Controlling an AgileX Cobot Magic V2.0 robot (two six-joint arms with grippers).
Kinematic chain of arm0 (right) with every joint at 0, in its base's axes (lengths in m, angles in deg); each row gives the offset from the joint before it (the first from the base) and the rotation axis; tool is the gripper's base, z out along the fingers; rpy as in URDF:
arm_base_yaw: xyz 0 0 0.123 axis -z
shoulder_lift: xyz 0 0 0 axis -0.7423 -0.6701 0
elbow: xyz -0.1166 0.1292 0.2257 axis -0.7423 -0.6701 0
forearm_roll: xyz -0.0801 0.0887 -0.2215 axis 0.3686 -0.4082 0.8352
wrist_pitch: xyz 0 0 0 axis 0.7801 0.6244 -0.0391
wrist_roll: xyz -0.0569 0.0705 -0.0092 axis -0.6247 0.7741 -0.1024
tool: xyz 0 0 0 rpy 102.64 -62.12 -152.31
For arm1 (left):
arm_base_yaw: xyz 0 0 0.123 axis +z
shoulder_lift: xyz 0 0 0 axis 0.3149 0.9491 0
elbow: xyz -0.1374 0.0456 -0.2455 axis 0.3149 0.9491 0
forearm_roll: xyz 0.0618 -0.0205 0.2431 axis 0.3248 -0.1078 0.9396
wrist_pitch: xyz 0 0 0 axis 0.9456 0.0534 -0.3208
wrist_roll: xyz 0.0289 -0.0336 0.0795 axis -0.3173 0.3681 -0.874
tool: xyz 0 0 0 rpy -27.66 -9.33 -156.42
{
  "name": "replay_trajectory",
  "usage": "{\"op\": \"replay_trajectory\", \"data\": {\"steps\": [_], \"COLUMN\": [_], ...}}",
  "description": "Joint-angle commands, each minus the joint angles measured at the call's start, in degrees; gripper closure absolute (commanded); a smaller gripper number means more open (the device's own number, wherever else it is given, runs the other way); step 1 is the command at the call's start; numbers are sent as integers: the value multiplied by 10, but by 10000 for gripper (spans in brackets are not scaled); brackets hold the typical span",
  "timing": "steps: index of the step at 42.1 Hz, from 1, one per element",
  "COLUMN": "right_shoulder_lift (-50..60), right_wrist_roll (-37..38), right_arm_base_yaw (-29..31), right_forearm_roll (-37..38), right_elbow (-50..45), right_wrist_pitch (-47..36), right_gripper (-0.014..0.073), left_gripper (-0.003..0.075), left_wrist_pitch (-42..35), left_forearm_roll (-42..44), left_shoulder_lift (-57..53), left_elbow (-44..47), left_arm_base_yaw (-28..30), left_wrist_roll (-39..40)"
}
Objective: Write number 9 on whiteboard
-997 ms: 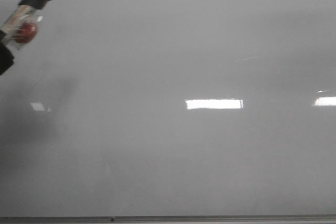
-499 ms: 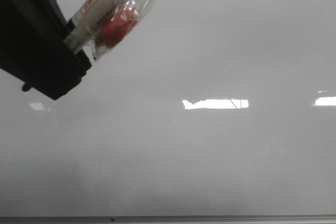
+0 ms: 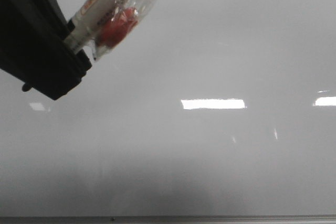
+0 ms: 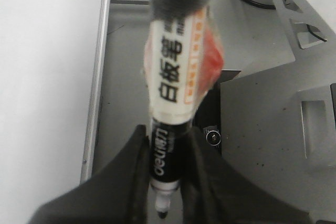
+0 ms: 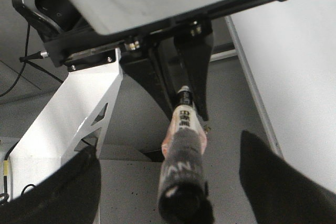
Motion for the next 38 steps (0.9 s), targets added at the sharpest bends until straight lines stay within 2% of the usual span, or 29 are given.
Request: {"op": "replay_trajectory", "data": {"steps": [1, 4, 7, 19, 23, 26, 29, 32, 34, 38], "right_shoulder_lift": [-7, -14, -20, -28, -28, -28, -28, -28, -26, -14], "right_wrist_roll": [-12, -12, -12, -12, -12, -12, -12, -12, -12, -12], "right_arm_base_yaw": [-18, -21, -21, -21, -21, -21, -17, -7, 3, 33], "right_forearm_roll": [-33, -33, -33, -33, -33, -33, -33, -33, -32, -31], "right_elbow": [20, 20, 20, 20, 20, 20, 20, 19, 17, 3], "right_wrist_pitch": [-34, -40, -40, -37, -37, -38, -40, -40, -40, -39], "right_gripper": [32, 75, 153, 578, 672, 657, 657, 657, 657, 657], "left_gripper": [739, 739, 739, 727, 624, 461, 253, 129, 84, 96], "left_wrist_pitch": [-11, -11, -11, -18, -22, -29, -47, -63, -75, -90], "left_forearm_roll": [-29, -29, -29, -29, -29, -29, -29, -28, -28, -28], "left_shoulder_lift": [-13, -13, -13, -13, -13, -13, -13, -13, -13, -18], "left_elbow": [-18, -18, -18, -18, -18, -18, -18, -18, -18, -18], "left_arm_base_yaw": [-5, -5, -5, -5, -5, -5, -5, -5, -5, -5], "left_wrist_roll": [1, 1, 1, 1, 2, 6, 7, 7, 7, 7]}}
